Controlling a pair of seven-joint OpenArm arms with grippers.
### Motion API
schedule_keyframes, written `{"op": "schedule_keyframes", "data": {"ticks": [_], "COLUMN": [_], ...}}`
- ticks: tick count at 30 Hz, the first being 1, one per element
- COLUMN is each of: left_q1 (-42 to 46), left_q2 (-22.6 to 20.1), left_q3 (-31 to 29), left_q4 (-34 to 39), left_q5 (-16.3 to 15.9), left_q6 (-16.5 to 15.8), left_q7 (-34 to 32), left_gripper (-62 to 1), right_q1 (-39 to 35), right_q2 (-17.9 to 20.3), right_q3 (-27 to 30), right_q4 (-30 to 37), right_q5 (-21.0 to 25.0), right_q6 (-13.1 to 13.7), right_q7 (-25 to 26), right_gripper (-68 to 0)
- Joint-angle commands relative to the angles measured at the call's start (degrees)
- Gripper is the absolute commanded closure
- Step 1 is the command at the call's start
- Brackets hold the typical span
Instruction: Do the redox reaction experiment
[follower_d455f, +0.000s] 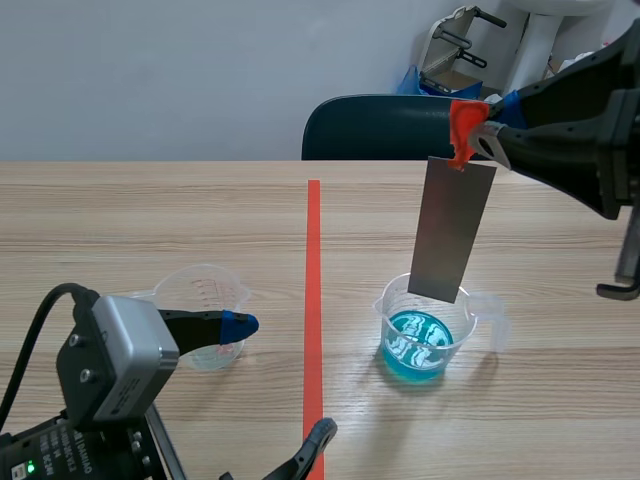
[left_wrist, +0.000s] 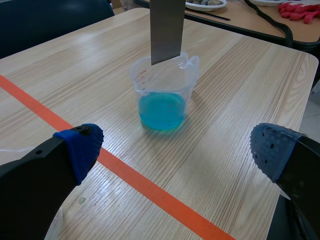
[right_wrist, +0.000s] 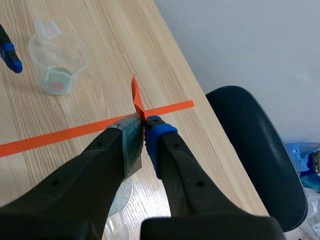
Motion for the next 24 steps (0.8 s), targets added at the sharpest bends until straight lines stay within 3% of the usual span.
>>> {"op": "schedule_keyframes", "data": {"ticks": [1, 10, 17, 24], "left_q1": [0.0, 0.0, 0.0, 0.0], "left_q2": [0.5, 0.5, 0.5, 0.5], "left_q3": [0.1, 0.1, 0.1, 0.1], "left_q4": [0.4, 0.4, 0.4, 0.4], "left_q5": [-0.1, -0.1, -0.1, -0.1], "left_q6": [-0.1, -0.1, -0.1, -0.1], "left_q7": [-0.8, -0.8, -0.8, -0.8], "left_gripper": [-62.3, -62.3, -62.3, -62.3], "right_q1": [0.6, 0.6, 0.6, 0.7], "right_q2": [0.5, 0.5, 0.5, -2.1], "right_q3": [0.5, -0.9, -3.3, -5.2], "right_q4": [-0.1, -4.5, -9.3, -14.3], "right_q5": [0.7, -1.6, -4.5, -10.6], "right_q6": [-0.4, -0.3, -0.3, -0.4], "right_q7": [2.0, 6.4, 12.6, 19.3], "right_gripper": [-0.9, -0.9, -0.9, -0.9]}}
